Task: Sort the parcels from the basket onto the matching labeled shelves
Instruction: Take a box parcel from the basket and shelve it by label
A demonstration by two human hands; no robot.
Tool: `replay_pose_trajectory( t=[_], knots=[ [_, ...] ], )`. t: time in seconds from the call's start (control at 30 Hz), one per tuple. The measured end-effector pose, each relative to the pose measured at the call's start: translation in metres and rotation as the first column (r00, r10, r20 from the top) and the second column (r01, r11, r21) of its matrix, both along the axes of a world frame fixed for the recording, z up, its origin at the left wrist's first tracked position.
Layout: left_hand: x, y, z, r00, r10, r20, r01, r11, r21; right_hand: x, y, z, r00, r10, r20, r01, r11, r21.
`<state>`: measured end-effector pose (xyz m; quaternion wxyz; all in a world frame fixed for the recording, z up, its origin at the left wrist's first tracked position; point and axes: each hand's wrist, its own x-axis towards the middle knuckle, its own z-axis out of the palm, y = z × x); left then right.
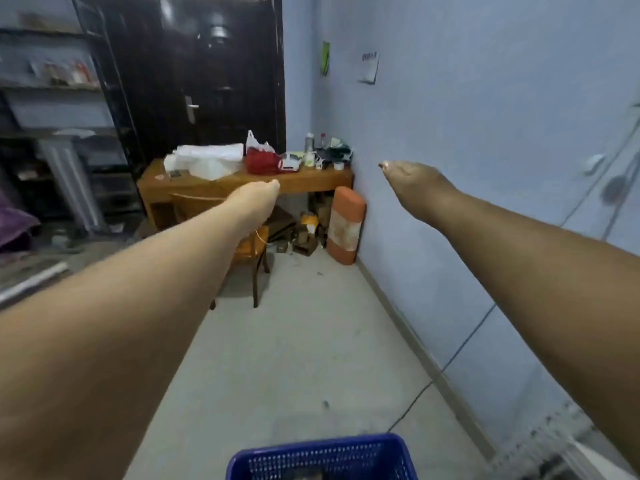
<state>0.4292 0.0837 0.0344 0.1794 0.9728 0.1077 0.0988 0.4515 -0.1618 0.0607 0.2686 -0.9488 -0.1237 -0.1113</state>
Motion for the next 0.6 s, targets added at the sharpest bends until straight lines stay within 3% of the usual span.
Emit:
replay_pose_trajectory(
  t=[0.07, 0.1, 0.23, 0.4, 0.6],
  knots=[
    [0.016, 0.004, -0.085, 0.976, -0.104, -0.192, 0.129, 0.984, 0.123, 0.013, -0.007, -0.087, 0.994, -0.002, -0.113, -0.017, 0.986, -0.163],
    [0.017, 0.003, -0.131, 0.951, -0.113, -0.289, 0.144, 0.986, 0.088, 0.021, -0.011, -0.131, 0.987, 0.005, -0.163, -0.046, 0.968, -0.248],
    [0.019, -0.012, -0.282, 0.918, -0.054, -0.393, 0.08, 0.995, 0.051, 0.039, -0.02, -0.288, 0.946, 0.01, -0.323, -0.16, 0.884, -0.44],
    [0.0, -0.035, -0.427, 0.883, 0.037, -0.468, 0.019, 0.993, 0.113, 0.037, -0.027, -0.456, 0.908, -0.018, -0.419, -0.169, 0.899, -0.404],
    [-0.059, -0.051, -0.642, 0.753, 0.066, -0.655, -0.019, 0.997, 0.079, -0.023, -0.044, -0.687, 0.843, -0.067, -0.533, -0.122, 0.942, -0.312]
  ],
)
